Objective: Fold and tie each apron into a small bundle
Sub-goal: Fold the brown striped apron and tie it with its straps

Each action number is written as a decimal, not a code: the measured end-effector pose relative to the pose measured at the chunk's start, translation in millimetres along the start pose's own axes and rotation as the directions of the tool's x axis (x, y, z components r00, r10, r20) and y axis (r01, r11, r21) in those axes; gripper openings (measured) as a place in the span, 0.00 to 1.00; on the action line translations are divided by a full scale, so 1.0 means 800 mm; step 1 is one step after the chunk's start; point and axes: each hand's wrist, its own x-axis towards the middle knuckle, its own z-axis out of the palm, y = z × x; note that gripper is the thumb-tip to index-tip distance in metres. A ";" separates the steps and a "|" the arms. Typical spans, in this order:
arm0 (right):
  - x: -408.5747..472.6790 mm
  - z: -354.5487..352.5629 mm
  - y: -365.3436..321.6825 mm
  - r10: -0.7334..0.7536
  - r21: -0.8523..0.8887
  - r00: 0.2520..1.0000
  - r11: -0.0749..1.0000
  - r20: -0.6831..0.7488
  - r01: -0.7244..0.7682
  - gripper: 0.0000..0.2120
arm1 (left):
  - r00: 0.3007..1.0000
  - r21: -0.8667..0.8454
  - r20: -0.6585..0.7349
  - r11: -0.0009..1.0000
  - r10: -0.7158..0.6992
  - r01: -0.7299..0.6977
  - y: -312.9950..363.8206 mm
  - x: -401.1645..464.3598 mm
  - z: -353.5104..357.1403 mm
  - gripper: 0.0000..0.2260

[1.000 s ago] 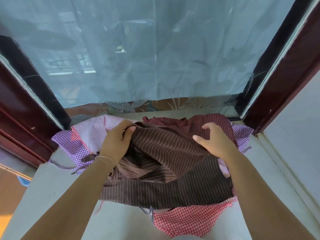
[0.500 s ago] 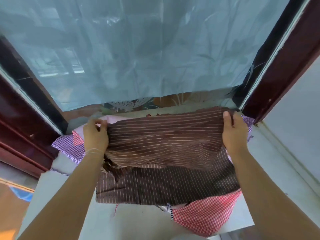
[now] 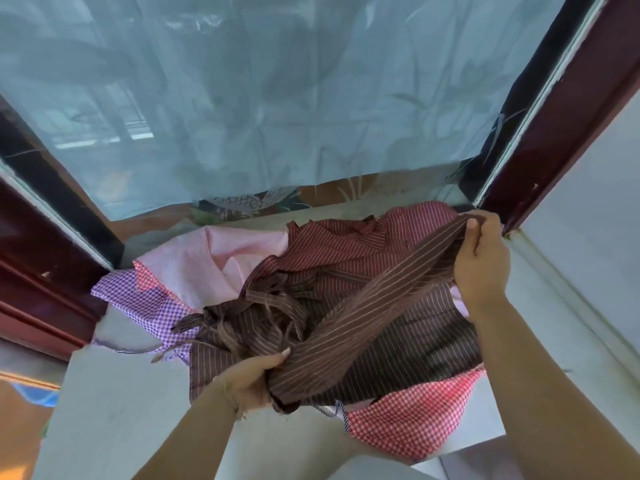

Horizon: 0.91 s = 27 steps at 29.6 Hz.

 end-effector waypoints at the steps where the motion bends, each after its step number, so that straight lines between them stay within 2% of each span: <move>1: 0.005 -0.011 0.001 0.027 -0.035 0.999 0.999 -0.020 -0.027 0.13 | 0.999 -0.005 0.026 0.999 0.046 -0.045 0.001 -0.005 0.007 0.14; 3: 0.024 -0.038 0.006 0.108 -0.143 0.994 0.984 -0.003 -0.108 0.14 | 0.982 -0.037 0.066 0.983 0.179 -0.177 0.019 -0.019 0.016 0.12; 5: 0.055 -0.062 0.021 0.169 -0.294 0.977 0.947 0.126 -0.126 0.15 | 0.932 -0.034 0.164 0.946 0.323 -0.322 0.048 -0.034 0.019 0.11; 6: 0.074 -0.069 0.034 0.210 -0.376 0.955 0.919 0.210 -0.120 0.16 | 0.911 -0.007 0.212 0.933 0.354 -0.361 0.066 -0.038 0.022 0.16; 8: 0.109 -0.072 0.068 0.308 -0.523 0.883 0.848 0.354 -0.086 0.18 | 0.910 0.086 0.270 0.933 0.315 -0.349 0.102 -0.027 0.029 0.25; 9: 0.121 -0.066 0.088 0.358 -0.570 0.839 0.819 0.410 -0.071 0.18 | 0.919 0.143 0.276 0.934 0.281 -0.328 0.114 -0.019 0.034 0.22; 10: 0.129 -0.058 0.109 0.408 -0.610 0.793 0.790 0.452 -0.058 0.19 | 0.937 0.216 0.246 0.928 0.249 -0.303 0.121 -0.006 0.042 0.17; 12: 0.139 -0.038 0.156 0.496 -0.696 0.710 0.718 0.501 -0.010 0.19 | 0.971 0.395 0.078 0.888 0.226 -0.238 0.126 0.035 0.062 0.10; 14: 0.135 -0.015 0.199 0.551 -0.732 0.658 0.682 0.514 0.001 0.20 | 0.944 0.560 -0.121 0.806 0.307 -0.191 0.119 0.083 0.077 0.09; 15: 0.133 -0.005 0.215 0.559 -0.731 0.657 0.682 0.505 -0.018 0.19 | 0.908 0.634 -0.200 0.755 0.368 -0.166 0.118 0.105 0.084 0.11; 16: 0.131 0.005 0.227 0.574 -0.720 0.666 0.689 0.476 -0.078 0.16 | 0.865 0.694 -0.263 0.707 0.427 -0.137 0.117 0.127 0.093 0.14; 18: 0.126 0.021 0.242 0.612 -0.561 0.695 0.749 0.379 -0.353 0.12 | 0.783 0.734 -0.351 0.670 0.513 -0.110 0.119 0.154 0.107 0.20; 20: 0.129 0.037 0.255 0.679 -0.234 0.653 0.731 0.334 -0.641 0.09 | 0.717 0.702 -0.414 0.698 0.560 -0.140 0.130 0.172 0.129 0.22; 22: 0.133 0.055 0.258 0.710 0.094 0.609 0.620 0.354 -0.779 0.06 | 0.680 0.697 -0.434 0.699 0.590 -0.161 0.141 0.185 0.144 0.21; 23: 0.133 0.066 0.258 0.713 0.192 0.609 0.582 0.348 -0.790 0.11 | 0.673 0.709 -0.427 0.686 0.604 -0.166 0.147 0.188 0.149 0.20; 24: 0.131 0.079 0.255 0.693 0.190 0.645 0.620 0.323 -0.761 0.17 | 0.667 0.718 -0.424 0.676 0.613 -0.165 0.151 0.197 0.151 0.18; 26: 0.109 0.099 0.231 0.511 0.042 0.805 0.836 0.301 -0.546 0.24 | 0.673 0.724 -0.425 0.674 0.605 -0.149 0.157 0.207 0.150 0.18; 27: 0.088 0.111 0.215 0.364 -0.028 0.862 0.925 0.353 -0.379 0.24 | 0.679 0.719 -0.431 0.681 0.594 -0.140 0.157 0.213 0.147 0.19</move>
